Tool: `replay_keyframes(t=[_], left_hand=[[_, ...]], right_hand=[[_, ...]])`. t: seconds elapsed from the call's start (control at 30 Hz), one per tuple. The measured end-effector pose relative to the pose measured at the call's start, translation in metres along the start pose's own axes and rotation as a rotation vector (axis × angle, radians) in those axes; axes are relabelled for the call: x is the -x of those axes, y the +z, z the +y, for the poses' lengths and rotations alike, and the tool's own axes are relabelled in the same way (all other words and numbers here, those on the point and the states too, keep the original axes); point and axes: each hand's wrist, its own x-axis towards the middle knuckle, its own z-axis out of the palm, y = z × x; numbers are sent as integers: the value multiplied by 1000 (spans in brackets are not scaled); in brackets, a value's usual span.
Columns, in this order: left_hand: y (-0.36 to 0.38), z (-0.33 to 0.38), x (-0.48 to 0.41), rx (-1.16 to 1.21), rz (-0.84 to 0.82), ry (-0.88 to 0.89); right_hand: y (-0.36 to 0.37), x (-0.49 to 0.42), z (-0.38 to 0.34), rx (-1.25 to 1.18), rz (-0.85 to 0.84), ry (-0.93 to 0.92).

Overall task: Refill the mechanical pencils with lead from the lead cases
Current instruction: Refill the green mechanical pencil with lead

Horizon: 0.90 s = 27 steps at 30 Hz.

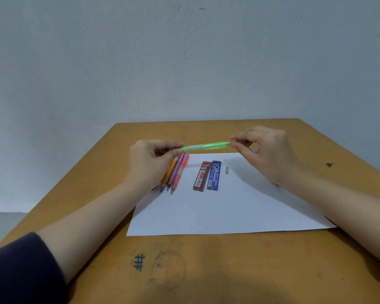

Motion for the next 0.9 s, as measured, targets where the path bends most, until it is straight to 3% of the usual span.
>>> replay_keyframes(t=[0.53,0.63,0.8,0.9], left_hand=[[-5,-5,-5,37,36,-59],[-4,-4,-5,30,28,-65],[-3,-3,-4,12,38,-70],[-3,-3,-5,1,48,-67]], right_hand=[[-10,-5,14,63,59,-32],[-10,-6,16,76,-85,-47],[-5,-4,16,138,-491,92],[-3,-2,15,125,-577,139]])
